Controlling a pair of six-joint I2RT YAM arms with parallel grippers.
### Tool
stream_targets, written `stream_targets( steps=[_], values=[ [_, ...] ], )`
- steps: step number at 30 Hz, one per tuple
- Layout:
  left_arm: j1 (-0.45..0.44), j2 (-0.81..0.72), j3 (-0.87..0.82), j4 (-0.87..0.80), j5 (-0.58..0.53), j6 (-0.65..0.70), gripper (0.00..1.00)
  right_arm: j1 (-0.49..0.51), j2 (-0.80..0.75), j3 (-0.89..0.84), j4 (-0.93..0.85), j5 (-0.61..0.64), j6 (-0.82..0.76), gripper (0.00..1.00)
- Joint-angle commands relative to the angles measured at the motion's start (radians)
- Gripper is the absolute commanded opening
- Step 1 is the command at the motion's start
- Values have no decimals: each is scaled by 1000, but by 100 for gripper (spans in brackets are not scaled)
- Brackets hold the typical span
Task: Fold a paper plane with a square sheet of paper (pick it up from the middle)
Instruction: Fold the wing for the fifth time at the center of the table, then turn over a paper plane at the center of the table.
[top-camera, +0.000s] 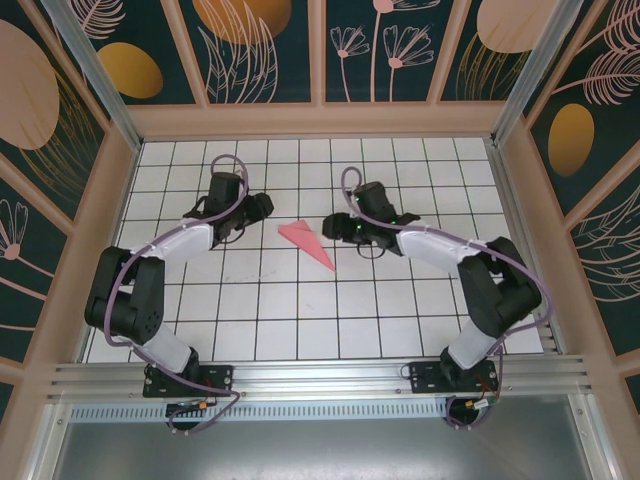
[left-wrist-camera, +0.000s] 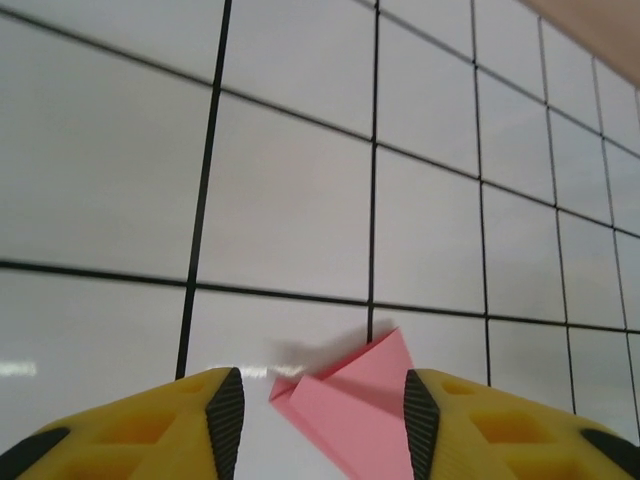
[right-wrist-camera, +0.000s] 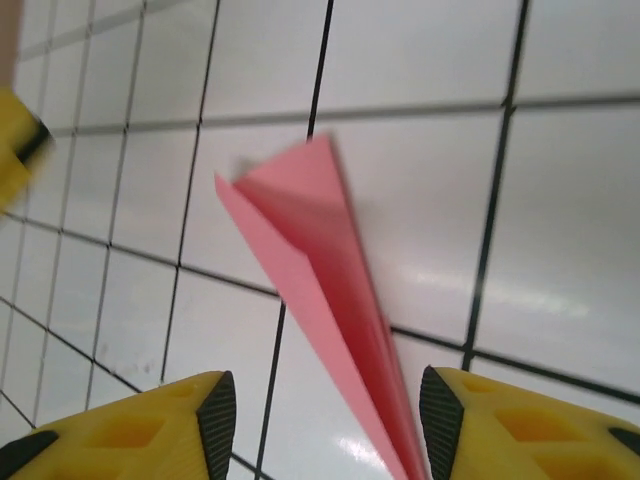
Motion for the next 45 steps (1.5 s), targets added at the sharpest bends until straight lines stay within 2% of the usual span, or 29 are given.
stream_targets(
  steps=[1, 7, 13, 19, 24, 31, 39, 45],
  values=[
    [-36, -15, -13, -36, 2, -70, 51, -79, -55, -40, 30, 26, -41, 59],
    [-199, 34, 86, -221, -222, -215, 64, -176, -68, -115, 74, 30, -66, 73],
    [-340, 191, 242, -385, -347, -282, 67, -215, -54, -161, 102, 55, -51, 75],
    [-417, 337, 423, -562, -469, -269, 72, -228, -40, -165, 108, 51, -43, 75],
    [-442, 419, 515, -628, -484, -246, 75, -228, -36, -166, 110, 35, -40, 75],
    [-450, 363, 473, -648, -523, -300, 66, -227, -21, -162, 107, 23, -36, 73],
    [-450, 241, 286, -526, -525, -388, 53, -226, 5, -151, 106, -6, -37, 72],
    [-449, 195, 229, -457, -527, -430, 41, -223, 22, -145, 103, -18, -34, 71]
  ],
)
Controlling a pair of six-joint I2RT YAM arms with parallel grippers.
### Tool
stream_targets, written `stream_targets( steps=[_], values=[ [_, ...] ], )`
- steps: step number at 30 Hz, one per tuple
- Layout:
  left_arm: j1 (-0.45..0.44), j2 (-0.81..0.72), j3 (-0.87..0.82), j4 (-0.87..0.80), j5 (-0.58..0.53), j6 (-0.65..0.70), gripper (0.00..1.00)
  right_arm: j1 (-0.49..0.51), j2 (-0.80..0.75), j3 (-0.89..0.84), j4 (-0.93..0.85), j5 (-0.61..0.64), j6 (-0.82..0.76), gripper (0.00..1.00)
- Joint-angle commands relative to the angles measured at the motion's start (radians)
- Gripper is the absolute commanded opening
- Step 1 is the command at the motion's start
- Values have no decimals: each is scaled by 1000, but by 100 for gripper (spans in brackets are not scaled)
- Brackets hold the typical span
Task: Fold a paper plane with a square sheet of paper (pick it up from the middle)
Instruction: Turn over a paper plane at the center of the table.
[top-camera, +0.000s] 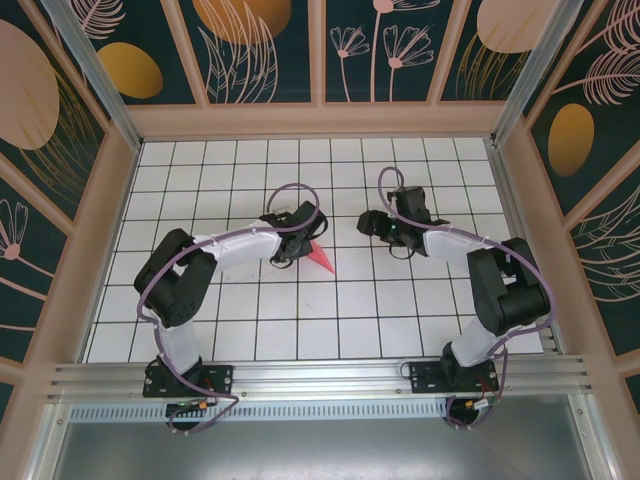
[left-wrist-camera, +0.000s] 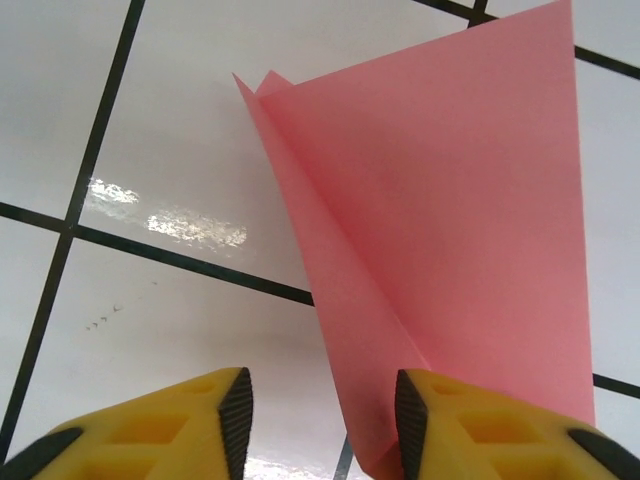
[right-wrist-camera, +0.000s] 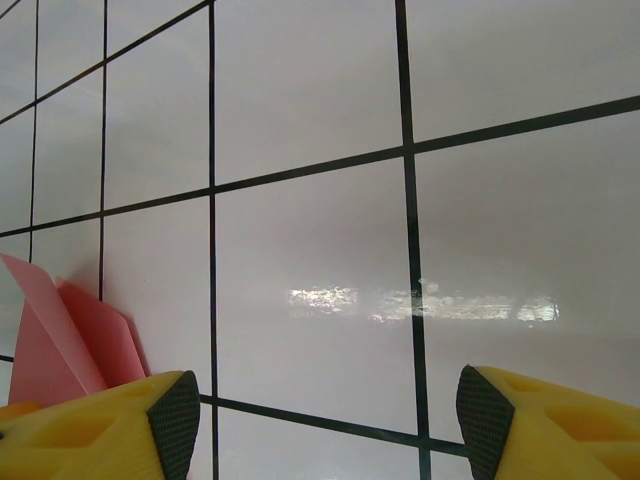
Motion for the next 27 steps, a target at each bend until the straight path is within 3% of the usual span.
stream_targets(
  steps=[1, 10, 20, 27],
  values=[
    [-5, -37, -23, 63, -22, -43, 39, 0, 19, 10, 11, -21, 8, 71],
    [-5, -35, -17, 104, 4, -35, 35, 1, 24, 14, 6, -18, 7, 70],
    [-4, -60, -62, 173, -8, -39, 3, -1, 14, 10, 11, -24, 10, 68],
    [-5, -191, -90, 396, 65, 122, 0, -9, -107, -6, 31, -82, 18, 68]
  ],
)
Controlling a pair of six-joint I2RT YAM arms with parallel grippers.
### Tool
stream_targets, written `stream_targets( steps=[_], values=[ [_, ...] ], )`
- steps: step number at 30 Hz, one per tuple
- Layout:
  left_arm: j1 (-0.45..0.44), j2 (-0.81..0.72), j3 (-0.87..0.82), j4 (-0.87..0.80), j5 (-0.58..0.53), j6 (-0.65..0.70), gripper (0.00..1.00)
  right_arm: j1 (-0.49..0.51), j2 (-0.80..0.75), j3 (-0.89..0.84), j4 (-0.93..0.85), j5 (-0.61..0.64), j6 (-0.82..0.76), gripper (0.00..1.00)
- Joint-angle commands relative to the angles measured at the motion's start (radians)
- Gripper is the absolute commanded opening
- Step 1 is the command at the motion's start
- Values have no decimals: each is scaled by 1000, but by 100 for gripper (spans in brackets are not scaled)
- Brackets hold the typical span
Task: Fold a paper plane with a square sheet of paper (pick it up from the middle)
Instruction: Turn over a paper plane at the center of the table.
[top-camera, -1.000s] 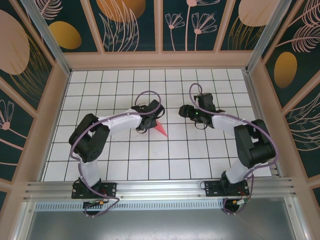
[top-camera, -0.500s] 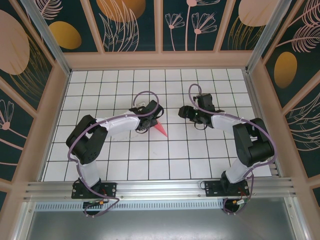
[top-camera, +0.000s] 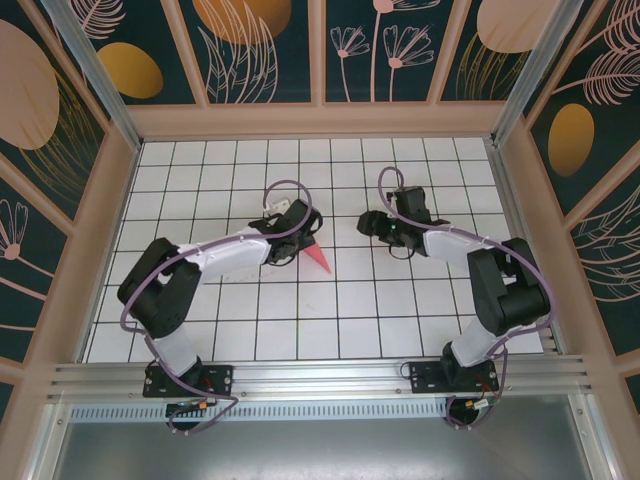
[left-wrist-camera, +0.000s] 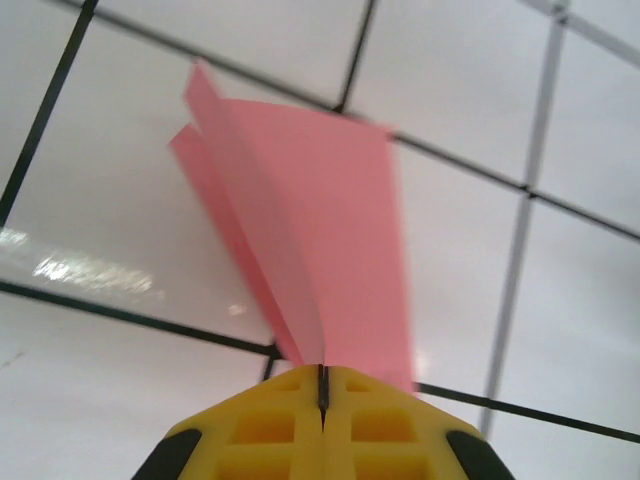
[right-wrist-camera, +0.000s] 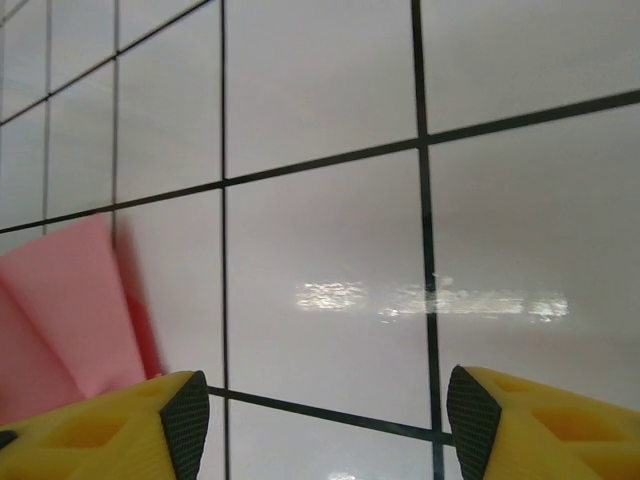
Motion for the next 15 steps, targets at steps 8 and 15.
stream_targets(
  steps=[8, 15],
  values=[
    [7, -70, 7, 403, 237, 257, 0, -8, -282, -74, -12, -31, 51, 74],
    [62, 48, -77, 639, 462, 162, 0, -1, -372, -130, -54, 20, 115, 69]
  ],
)
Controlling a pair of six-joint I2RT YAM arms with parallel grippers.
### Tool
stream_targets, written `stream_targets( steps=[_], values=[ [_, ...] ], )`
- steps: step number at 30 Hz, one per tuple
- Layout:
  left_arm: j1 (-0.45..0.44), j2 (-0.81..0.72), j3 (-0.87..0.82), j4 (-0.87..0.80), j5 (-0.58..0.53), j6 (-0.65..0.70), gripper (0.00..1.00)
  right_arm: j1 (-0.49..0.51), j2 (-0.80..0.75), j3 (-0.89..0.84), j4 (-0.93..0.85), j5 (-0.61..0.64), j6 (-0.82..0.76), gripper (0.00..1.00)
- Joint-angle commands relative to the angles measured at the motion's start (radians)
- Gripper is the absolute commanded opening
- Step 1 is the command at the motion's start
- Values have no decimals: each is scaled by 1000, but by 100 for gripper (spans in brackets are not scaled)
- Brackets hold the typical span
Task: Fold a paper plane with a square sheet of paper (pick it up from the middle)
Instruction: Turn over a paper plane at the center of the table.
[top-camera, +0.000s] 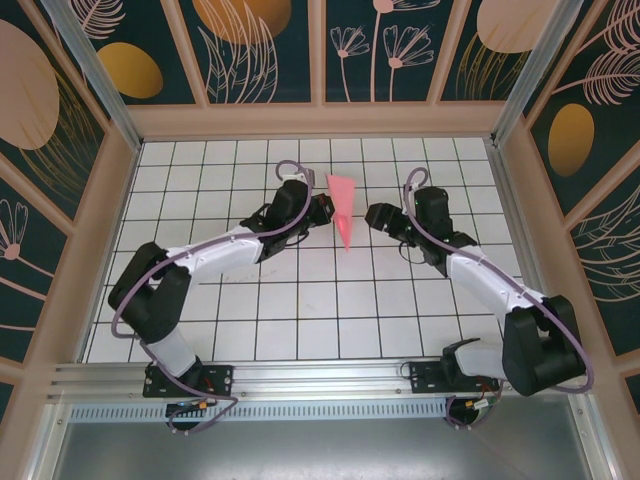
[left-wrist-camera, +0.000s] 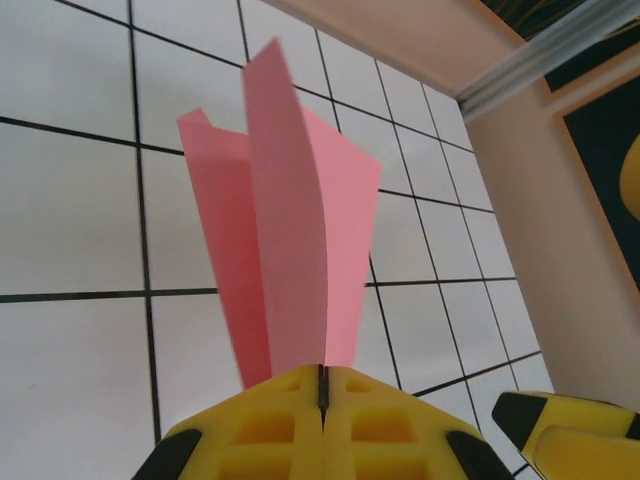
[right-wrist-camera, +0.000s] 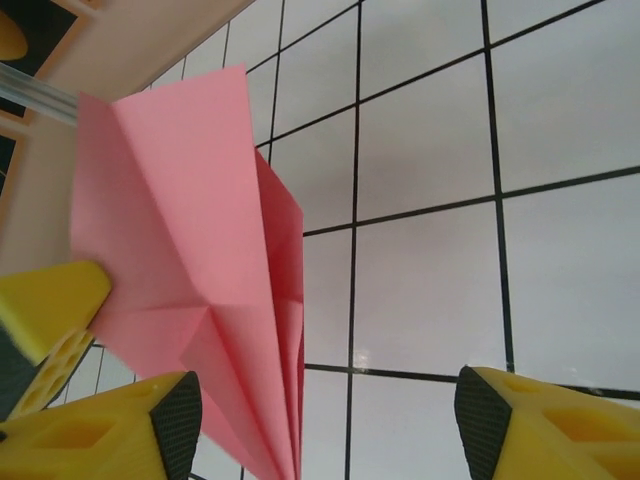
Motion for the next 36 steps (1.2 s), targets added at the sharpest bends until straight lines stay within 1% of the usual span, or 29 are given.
stream_targets(
  steps=[1, 5, 9, 11, 14, 16, 20, 23, 27, 31, 36],
  values=[
    [27, 77, -66, 168, 159, -44, 0, 6, -25, -26, -42, 24, 30, 67],
    [39, 111, -122, 257, 212, -89, 0, 49, 14, -12, -56, 44, 23, 56],
    [52, 136, -149, 264, 224, -100, 0, 118, 82, 21, -63, 85, 25, 44],
    [56, 137, -177, 282, 229, -108, 0, 144, 123, 40, -66, 87, 26, 43],
    [62, 126, -211, 275, 204, -119, 0, 177, 188, 73, -76, 102, 28, 43],
    [66, 118, -236, 269, 182, -128, 0, 189, 234, 94, -69, 87, 30, 43],
    [68, 116, -260, 251, 159, -136, 0, 229, 302, 136, -62, 82, 19, 39],
    [69, 117, -268, 231, 141, -137, 0, 237, 343, 158, -62, 79, 17, 36],
    [69, 120, -275, 235, 144, -140, 0, 258, 373, 182, -70, 80, 2, 35],
    [69, 127, -274, 221, 137, -141, 0, 272, 404, 209, -102, 122, -7, 35],
    [70, 133, -268, 208, 144, -147, 0, 277, 435, 230, -122, 121, -25, 36]
  ],
)
